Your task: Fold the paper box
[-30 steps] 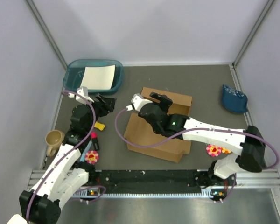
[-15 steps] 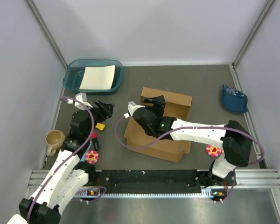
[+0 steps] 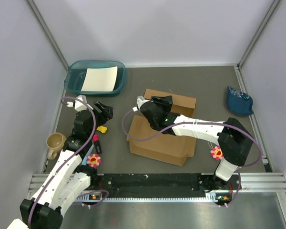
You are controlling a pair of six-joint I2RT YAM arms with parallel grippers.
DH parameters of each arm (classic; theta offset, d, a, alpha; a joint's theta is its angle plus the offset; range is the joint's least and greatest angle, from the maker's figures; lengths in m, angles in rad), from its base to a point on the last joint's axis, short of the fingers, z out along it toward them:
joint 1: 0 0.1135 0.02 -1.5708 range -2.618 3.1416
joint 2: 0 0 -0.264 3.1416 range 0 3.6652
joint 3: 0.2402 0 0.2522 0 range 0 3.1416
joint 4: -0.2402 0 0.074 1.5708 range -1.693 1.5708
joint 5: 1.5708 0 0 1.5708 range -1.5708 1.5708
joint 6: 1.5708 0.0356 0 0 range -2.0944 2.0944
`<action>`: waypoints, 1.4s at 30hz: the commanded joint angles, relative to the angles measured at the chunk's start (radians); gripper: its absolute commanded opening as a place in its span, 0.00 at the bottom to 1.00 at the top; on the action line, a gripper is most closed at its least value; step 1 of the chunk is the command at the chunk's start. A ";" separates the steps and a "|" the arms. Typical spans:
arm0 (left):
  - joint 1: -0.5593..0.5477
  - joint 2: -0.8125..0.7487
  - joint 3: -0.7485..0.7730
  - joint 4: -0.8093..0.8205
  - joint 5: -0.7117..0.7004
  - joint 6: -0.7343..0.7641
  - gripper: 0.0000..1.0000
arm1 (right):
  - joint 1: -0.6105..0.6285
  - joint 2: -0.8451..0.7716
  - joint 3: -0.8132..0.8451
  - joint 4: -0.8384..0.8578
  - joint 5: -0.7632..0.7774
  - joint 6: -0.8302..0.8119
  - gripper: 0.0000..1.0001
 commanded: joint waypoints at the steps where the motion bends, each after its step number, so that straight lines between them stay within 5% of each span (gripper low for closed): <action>1: 0.011 0.001 0.031 -0.001 -0.017 -0.028 0.77 | -0.019 0.029 0.017 0.063 0.015 -0.019 0.43; 16: 0.027 -0.042 0.096 -0.040 -0.050 -0.019 0.75 | -0.026 -0.051 -0.009 0.141 0.070 -0.109 0.01; 21: 0.031 -0.047 0.234 -0.083 -0.069 0.001 0.76 | -0.036 -0.161 0.024 0.109 0.095 -0.097 0.00; 26: 0.031 -0.070 0.371 -0.102 -0.101 0.036 0.76 | -0.149 -0.209 0.284 -0.347 0.044 0.277 0.00; 29: 0.031 -0.080 0.447 -0.103 -0.110 0.063 0.76 | -0.286 -0.209 0.453 -0.585 -0.124 0.625 0.00; 30: 0.031 -0.077 0.464 -0.111 -0.109 0.068 0.76 | -0.341 -0.202 0.493 -0.732 -0.286 0.714 0.00; 36: 0.031 -0.097 0.438 -0.110 -0.074 0.054 0.76 | -0.737 -0.226 0.439 -0.819 -0.846 1.273 0.00; 42: 0.030 -0.160 0.225 -0.002 0.008 -0.018 0.73 | -0.756 -0.244 0.298 -0.833 -0.853 1.555 0.00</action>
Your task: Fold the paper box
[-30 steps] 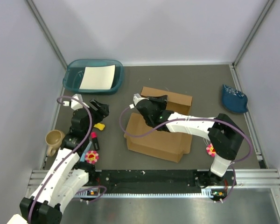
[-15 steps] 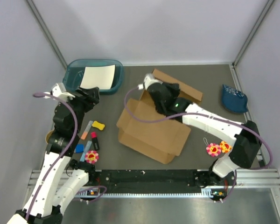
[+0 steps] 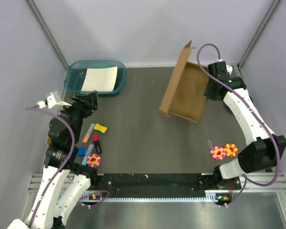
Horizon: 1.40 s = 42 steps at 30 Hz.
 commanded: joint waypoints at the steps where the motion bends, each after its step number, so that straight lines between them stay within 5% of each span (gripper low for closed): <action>1: 0.004 -0.012 -0.124 0.056 0.090 -0.062 0.73 | 0.026 -0.009 -0.056 -0.076 -0.193 0.334 0.00; 7: 0.004 0.032 -0.224 0.183 0.353 -0.071 0.66 | 0.026 0.138 -0.069 -0.183 -0.204 0.398 0.00; 12: -0.025 0.076 -0.314 0.628 0.700 -0.110 0.63 | 0.027 0.374 -0.001 -0.459 -0.156 0.460 0.00; 17: -0.214 0.139 -0.337 0.783 0.935 -0.053 0.64 | 0.026 0.316 -0.124 -0.410 -0.197 0.547 0.00; 20: -0.411 0.150 -0.330 0.698 0.891 0.108 0.66 | 0.026 0.236 -0.176 -0.324 -0.239 0.572 0.00; 23: -0.553 0.216 -0.296 0.565 0.663 0.199 0.66 | 0.039 0.183 -0.187 -0.289 -0.239 0.575 0.00; 28: -0.561 0.444 -0.258 0.610 0.650 0.116 0.63 | 0.059 0.064 -0.310 -0.153 -0.266 0.592 0.00; 42: -0.469 0.898 0.193 0.334 0.409 0.180 0.63 | 0.118 -0.130 -0.651 0.238 -0.394 0.521 0.00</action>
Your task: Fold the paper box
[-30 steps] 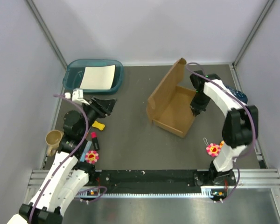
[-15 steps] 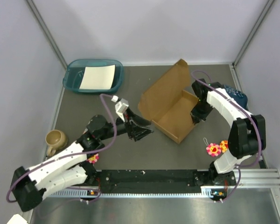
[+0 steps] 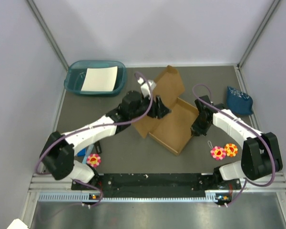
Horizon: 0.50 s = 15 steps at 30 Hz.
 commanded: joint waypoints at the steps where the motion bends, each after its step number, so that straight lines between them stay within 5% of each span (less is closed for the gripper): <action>1: 0.068 0.114 0.154 -0.064 -0.087 0.020 0.63 | 0.019 -0.114 -0.094 0.218 -0.087 -0.011 0.00; 15: 0.185 0.330 0.437 -0.087 0.005 0.026 0.64 | 0.039 -0.215 -0.257 0.489 -0.194 0.079 0.08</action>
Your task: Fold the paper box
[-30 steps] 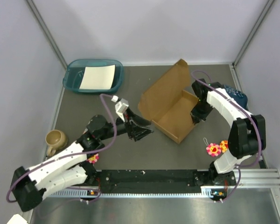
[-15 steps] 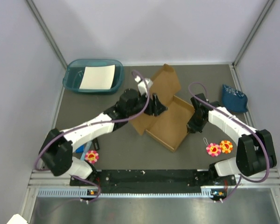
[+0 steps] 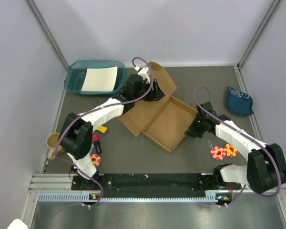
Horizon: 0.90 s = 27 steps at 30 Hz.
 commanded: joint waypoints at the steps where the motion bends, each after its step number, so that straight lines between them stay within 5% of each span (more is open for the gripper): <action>1: 0.000 0.034 0.172 0.016 0.068 0.026 0.64 | 0.010 -0.066 -0.063 0.217 -0.076 0.095 0.08; 6: 0.001 0.063 0.310 -0.075 0.093 0.080 0.66 | 0.013 -0.030 -0.064 0.282 -0.116 0.161 0.23; 10: 0.004 0.040 0.318 -0.115 0.079 0.118 0.69 | 0.013 -0.055 -0.034 0.231 -0.085 0.126 0.65; 13: 0.009 0.037 0.304 -0.122 0.083 0.123 0.69 | 0.013 -0.064 -0.004 0.178 -0.070 0.099 0.75; 18: 0.021 -0.023 0.254 -0.113 0.106 0.112 0.69 | 0.019 -0.122 0.048 0.078 -0.041 0.014 0.79; 27: 0.063 -0.420 0.084 -0.159 0.030 0.156 0.72 | 0.080 -0.250 0.160 -0.099 0.177 -0.225 0.79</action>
